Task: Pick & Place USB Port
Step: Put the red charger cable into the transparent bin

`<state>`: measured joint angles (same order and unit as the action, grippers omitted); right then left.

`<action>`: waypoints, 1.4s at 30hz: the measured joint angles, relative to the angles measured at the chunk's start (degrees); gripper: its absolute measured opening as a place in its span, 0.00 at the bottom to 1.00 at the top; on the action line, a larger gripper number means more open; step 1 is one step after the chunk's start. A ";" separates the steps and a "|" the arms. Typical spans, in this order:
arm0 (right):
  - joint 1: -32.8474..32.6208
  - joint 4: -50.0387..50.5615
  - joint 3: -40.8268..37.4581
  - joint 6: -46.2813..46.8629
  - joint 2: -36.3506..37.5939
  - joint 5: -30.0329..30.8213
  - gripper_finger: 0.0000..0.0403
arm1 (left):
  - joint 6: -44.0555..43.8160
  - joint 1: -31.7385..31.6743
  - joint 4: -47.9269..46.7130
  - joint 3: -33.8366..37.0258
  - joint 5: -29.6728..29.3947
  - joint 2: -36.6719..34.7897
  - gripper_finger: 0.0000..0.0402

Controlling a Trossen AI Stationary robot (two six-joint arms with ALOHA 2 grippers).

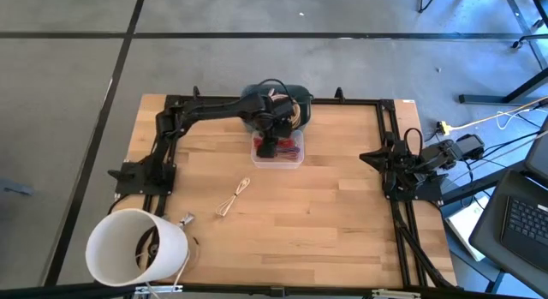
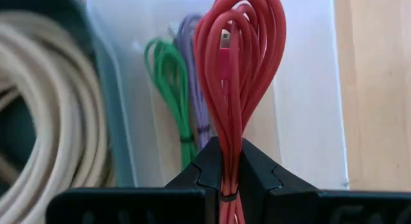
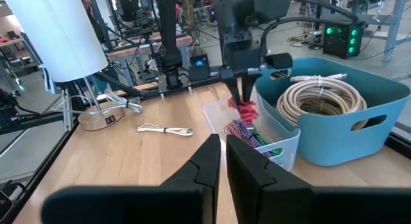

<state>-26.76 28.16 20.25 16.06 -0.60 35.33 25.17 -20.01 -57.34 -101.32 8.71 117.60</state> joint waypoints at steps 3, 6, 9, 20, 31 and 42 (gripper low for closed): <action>0.00 0.01 0.00 -0.01 0.00 0.00 0.08 | 0.00 0.67 2.10 0.00 0.50 0.06 0.05; 0.02 0.01 0.00 -0.06 0.00 0.00 0.08 | -0.22 1.20 4.47 0.00 0.57 0.03 0.05; 0.02 0.01 0.00 0.02 0.00 0.00 0.08 | -0.23 1.11 5.82 0.00 -0.01 0.11 0.05; 0.01 0.32 0.00 0.03 0.00 -0.57 0.08 | -2.40 -0.34 6.95 -0.07 -0.66 5.81 0.05; -0.01 0.44 0.00 0.02 0.00 -0.90 0.08 | -3.49 -1.09 6.91 -0.26 -2.75 10.67 0.05; -0.01 0.43 0.00 0.03 0.00 -0.92 0.07 | -4.90 -1.05 5.86 0.13 -3.99 8.46 0.30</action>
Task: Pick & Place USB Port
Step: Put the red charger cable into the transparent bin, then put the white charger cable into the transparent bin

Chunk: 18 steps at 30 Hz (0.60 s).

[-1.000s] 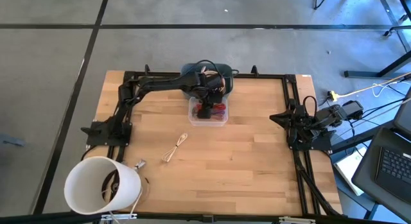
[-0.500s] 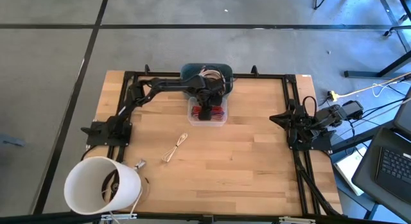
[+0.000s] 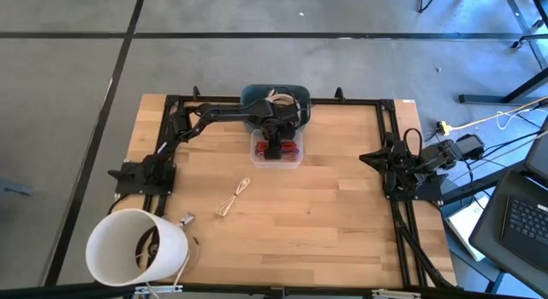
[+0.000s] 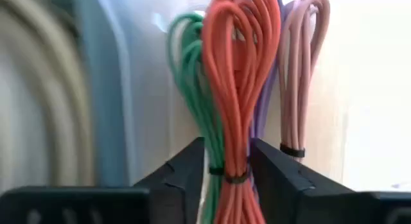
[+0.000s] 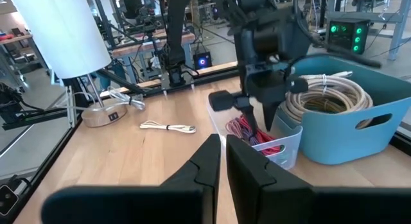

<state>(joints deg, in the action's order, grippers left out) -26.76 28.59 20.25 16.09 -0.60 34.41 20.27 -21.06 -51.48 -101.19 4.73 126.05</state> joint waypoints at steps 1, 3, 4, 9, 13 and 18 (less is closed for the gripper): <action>0.02 -0.01 0.00 -0.05 0.00 0.00 0.07 | -0.04 0.00 -0.09 0.00 -0.30 -0.52 0.32; 0.00 -0.01 0.00 -0.10 0.00 0.00 0.07 | -0.04 0.20 -1.51 0.00 -1.23 -1.94 0.36; 0.02 0.01 0.00 -0.01 0.00 -0.02 0.07 | -0.04 0.34 -2.10 0.00 -1.84 -2.91 0.38; 0.00 -0.01 0.00 -0.05 0.00 -0.02 0.07 | -0.70 1.79 -3.46 0.00 -3.32 -10.51 0.43; 0.00 0.01 0.00 -0.13 0.00 -0.03 0.07 | -7.43 3.43 -4.97 -0.03 0.53 -18.92 0.44; 0.02 0.01 0.00 -0.09 0.00 -0.13 0.07 | -21.22 5.81 -13.11 -0.09 6.41 -26.99 0.43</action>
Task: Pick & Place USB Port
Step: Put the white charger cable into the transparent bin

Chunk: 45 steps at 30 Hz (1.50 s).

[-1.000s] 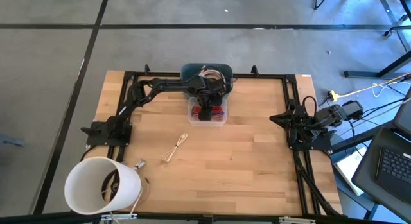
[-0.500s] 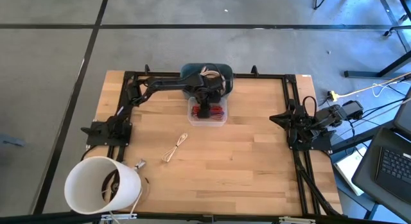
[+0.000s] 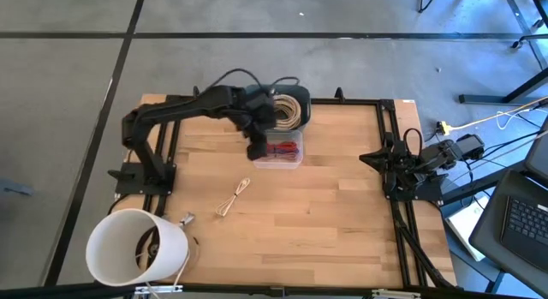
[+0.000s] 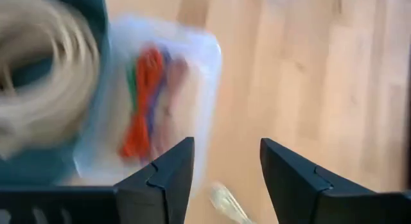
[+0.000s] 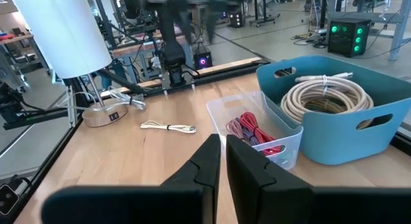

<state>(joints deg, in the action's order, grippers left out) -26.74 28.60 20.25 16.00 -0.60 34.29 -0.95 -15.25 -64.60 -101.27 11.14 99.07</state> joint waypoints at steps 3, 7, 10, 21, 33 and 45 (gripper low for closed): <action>-0.01 -0.01 0.00 0.10 0.00 0.02 0.07 | -5.61 2.39 -8.01 0.13 -1.56 -2.55 0.41; 0.00 -0.01 0.00 0.05 0.00 0.02 0.07 | -12.80 6.26 -11.63 4.33 -3.90 -5.22 0.40; -0.01 -0.01 0.00 0.01 0.00 0.02 0.07 | -18.02 9.47 -10.88 9.77 -3.28 -7.47 0.40; -0.02 -0.01 0.00 -0.02 0.00 0.02 0.07 | -42.64 16.14 15.97 39.63 -2.37 -16.04 0.38; -0.02 0.01 0.00 0.04 0.00 0.04 0.07 | -58.45 18.05 31.12 57.29 0.03 -16.07 0.42; 0.00 -0.01 0.00 0.08 0.00 0.04 0.08 | -62.34 18.58 44.01 63.86 0.37 -15.25 0.42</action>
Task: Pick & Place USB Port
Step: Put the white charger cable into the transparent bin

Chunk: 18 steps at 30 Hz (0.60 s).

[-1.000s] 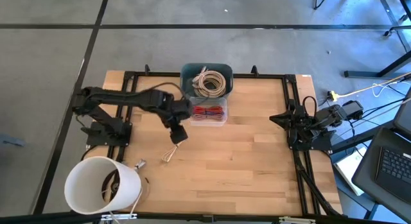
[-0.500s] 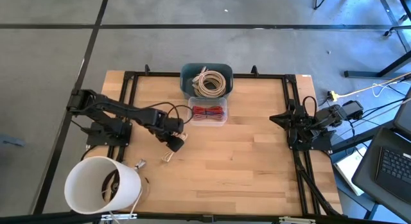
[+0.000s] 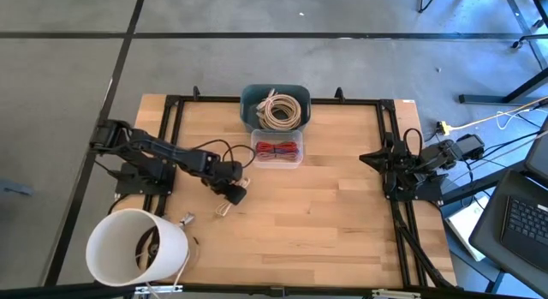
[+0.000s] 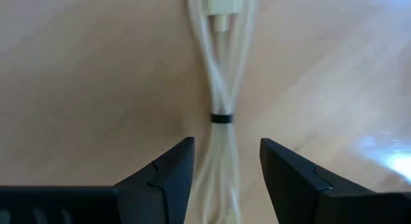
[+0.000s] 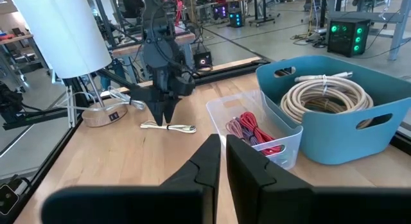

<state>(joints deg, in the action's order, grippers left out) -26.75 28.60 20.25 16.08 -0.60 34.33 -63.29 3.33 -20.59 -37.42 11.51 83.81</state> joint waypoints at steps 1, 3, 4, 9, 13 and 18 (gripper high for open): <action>-0.01 0.01 0.00 -0.01 0.00 0.00 0.08 | 0.03 0.00 0.01 0.31 0.00 0.47 0.42; 0.00 0.00 0.00 -0.12 0.00 0.00 0.08 | 0.63 0.00 0.23 0.44 0.27 1.50 0.42; 0.00 0.02 0.00 -0.02 0.00 0.00 0.08 | 1.03 0.00 0.47 0.42 0.52 2.18 0.43; -0.02 0.01 0.00 -0.06 -0.01 0.01 0.08 | 2.61 0.05 3.38 0.31 0.41 4.05 0.42; -0.02 0.02 0.00 -0.12 0.00 0.02 0.08 | 4.82 0.15 3.84 0.34 -1.09 4.25 0.37; -0.02 0.00 0.00 -0.09 0.00 0.02 0.08 | 7.96 0.21 3.70 0.42 -3.92 4.44 0.18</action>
<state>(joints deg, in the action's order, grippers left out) -26.76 28.60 20.25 15.99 -0.60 34.35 -55.33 3.54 -16.88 -36.99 7.59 88.26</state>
